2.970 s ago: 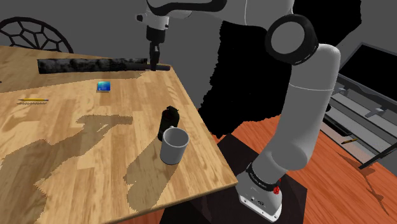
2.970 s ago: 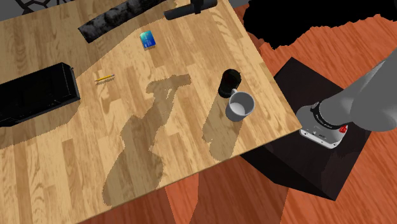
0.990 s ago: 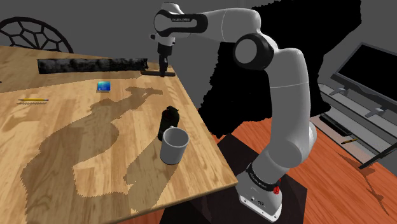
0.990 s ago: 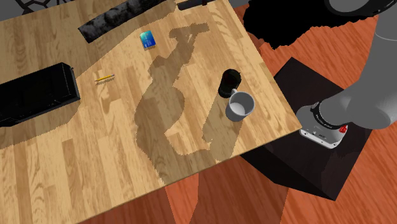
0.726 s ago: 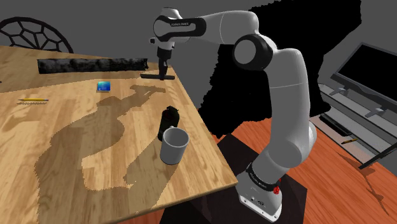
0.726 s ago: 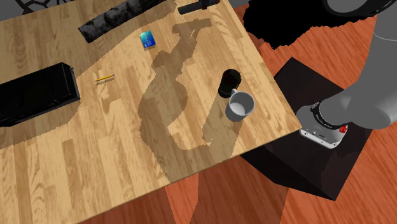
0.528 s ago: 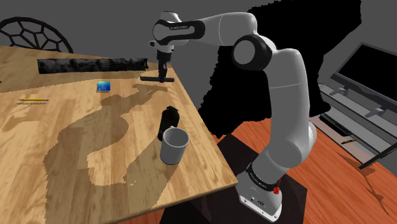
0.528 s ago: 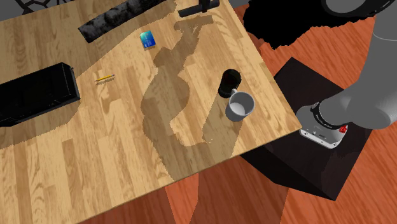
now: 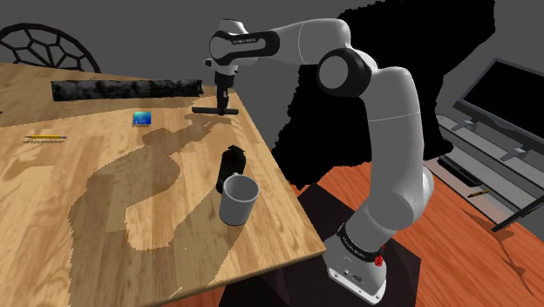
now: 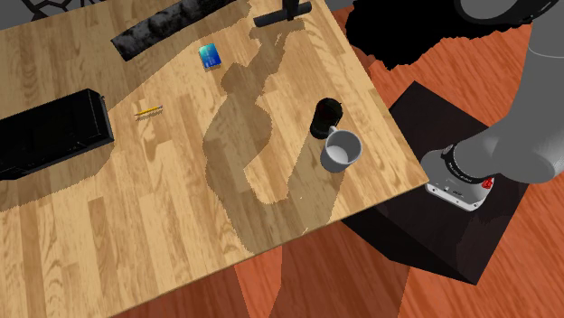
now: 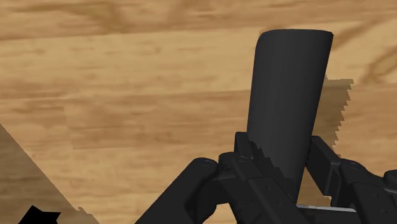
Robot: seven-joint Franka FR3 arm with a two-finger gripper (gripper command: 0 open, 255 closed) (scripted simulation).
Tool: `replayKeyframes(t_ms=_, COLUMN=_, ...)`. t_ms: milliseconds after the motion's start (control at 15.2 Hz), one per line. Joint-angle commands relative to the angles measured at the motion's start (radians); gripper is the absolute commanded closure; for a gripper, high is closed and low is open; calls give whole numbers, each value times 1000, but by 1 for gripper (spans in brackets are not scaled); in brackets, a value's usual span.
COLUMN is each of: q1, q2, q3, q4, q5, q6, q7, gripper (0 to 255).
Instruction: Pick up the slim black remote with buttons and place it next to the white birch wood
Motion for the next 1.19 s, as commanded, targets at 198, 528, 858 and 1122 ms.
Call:
replayKeyframes(t_ms=198, q1=0, q2=0, q3=0, q4=0, q5=0, q6=0, q7=0, gripper=0)
replayKeyframes(t_ms=528, q1=0, q2=-15, q3=1, q4=77, q5=1, q6=-92, q7=-1, gripper=0)
replayKeyframes(t_ms=858, q1=0, q2=-16, q3=1, q4=102, q5=1, q6=-117, q7=-1, gripper=0)
replayKeyframes(t_ms=1122, q1=0, q2=-16, q3=1, q4=102, q5=1, q6=-118, q7=-1, gripper=0)
